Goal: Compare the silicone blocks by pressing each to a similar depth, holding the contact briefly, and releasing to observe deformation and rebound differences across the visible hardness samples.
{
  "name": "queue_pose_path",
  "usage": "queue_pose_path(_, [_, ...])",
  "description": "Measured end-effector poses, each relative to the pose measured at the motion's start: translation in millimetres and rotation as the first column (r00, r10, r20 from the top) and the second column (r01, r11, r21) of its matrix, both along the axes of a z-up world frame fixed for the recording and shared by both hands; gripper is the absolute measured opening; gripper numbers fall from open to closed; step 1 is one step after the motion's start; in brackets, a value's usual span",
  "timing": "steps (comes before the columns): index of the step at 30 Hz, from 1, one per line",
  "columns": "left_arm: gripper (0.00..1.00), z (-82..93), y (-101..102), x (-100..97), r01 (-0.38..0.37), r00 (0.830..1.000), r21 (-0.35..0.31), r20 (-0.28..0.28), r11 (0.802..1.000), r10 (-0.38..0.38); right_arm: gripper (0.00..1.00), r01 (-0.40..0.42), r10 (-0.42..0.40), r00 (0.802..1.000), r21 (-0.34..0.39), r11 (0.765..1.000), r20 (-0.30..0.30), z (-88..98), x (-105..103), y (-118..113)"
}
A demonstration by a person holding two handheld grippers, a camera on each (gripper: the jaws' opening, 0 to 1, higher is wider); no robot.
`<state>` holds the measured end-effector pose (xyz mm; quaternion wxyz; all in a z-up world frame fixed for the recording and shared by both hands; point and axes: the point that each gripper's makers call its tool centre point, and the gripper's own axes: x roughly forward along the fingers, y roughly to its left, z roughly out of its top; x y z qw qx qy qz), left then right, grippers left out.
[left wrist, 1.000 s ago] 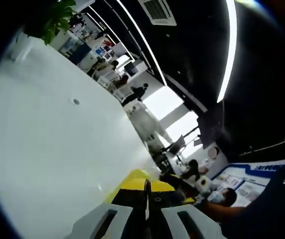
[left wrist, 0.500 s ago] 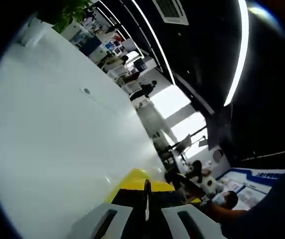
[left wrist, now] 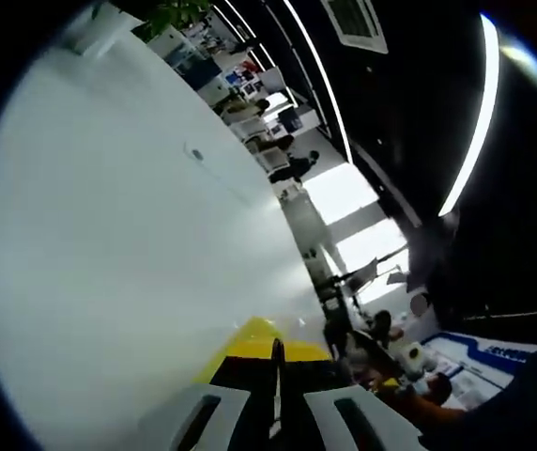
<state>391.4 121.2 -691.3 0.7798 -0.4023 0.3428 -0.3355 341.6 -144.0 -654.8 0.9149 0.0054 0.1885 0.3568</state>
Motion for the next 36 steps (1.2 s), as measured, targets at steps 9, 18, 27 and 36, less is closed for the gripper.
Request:
queue_pose_path(9, [0.00, -26.4, 16, 12.1, -0.014, 0.999, 0.111, 0.039, 0.994, 0.010, 0.96, 0.006, -0.006, 1.000, 0.004, 1.000, -0.003, -1.8, -1, 1])
queue_pose_path(18, [0.00, -46.5, 25, 16.3, 0.013, 0.997, 0.240, 0.066, 0.971, -0.030, 0.96, 0.003, -0.003, 1.000, -0.005, 1.000, 0.000, -1.1, -2, -1])
queue_pose_path(27, [0.00, -66.1, 35, 16.7, 0.046, 0.990, 0.395, 0.107, 0.917, -0.096, 0.96, 0.000, 0.000, 1.000, -0.008, 1.000, -0.013, -3.7, -2, -1])
queue_pose_path(36, [0.00, -85.2, 39, 22.6, 0.070, 0.984, 0.494, 0.108, 0.866, -0.141, 0.96, 0.004, -0.004, 1.000, -0.009, 1.000, -0.020, -3.6, -2, -4])
